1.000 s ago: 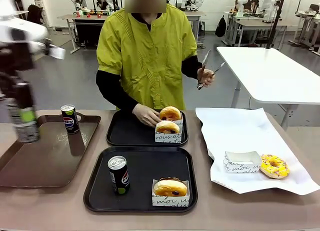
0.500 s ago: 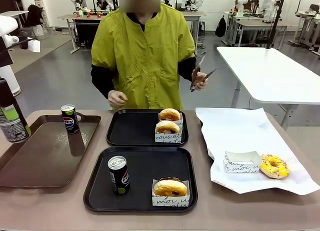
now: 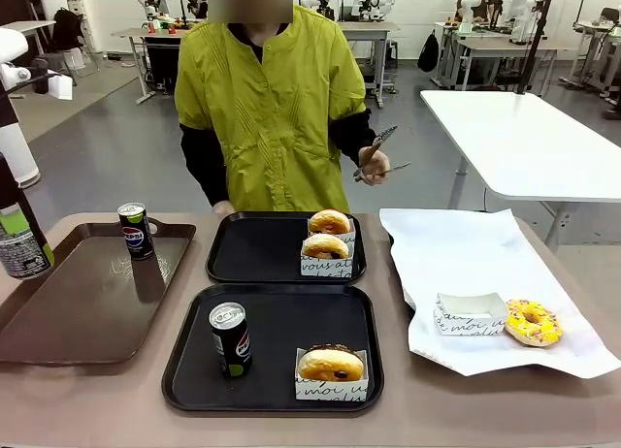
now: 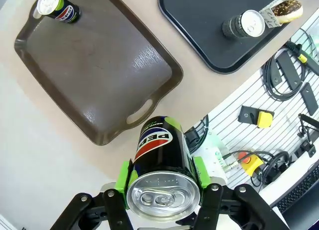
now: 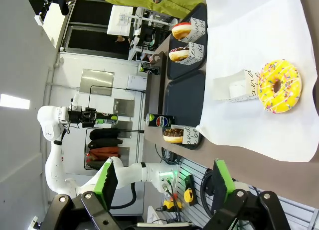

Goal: Set up donuts and drinks on trays.
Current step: Pick up one Pepsi coke from the Handle tray and place it on the Flat Tray without a Pepsi coke.

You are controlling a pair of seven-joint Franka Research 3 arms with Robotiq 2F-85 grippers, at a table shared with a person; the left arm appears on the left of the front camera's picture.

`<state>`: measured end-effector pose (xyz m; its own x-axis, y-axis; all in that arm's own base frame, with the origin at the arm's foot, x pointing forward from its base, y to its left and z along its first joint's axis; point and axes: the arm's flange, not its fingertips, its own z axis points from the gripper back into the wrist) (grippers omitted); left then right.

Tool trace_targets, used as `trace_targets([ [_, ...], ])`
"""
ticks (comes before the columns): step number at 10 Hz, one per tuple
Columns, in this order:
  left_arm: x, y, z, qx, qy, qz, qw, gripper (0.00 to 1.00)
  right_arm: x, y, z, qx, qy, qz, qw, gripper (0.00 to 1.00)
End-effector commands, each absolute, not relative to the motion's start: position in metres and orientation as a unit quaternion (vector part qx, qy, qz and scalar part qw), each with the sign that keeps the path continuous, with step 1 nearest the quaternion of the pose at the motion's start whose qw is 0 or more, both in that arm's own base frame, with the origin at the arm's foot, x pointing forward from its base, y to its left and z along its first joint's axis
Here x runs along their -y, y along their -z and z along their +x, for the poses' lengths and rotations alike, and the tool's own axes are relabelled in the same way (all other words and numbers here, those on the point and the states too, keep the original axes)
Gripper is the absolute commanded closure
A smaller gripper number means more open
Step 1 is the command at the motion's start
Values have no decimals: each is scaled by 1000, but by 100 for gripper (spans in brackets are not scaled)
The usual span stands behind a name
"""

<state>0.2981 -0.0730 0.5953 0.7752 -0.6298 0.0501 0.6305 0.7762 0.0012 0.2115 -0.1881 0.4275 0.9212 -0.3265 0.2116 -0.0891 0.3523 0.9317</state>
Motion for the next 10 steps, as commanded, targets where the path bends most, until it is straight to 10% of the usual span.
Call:
trace_targets([
  [1,74,-598,295,26,335,-4,942,41,189,-428,213,192,68,571,795,0],
  [10,93,-595,313,46,353,-1,934,41,189,-428,213,192,68,571,795,0],
])
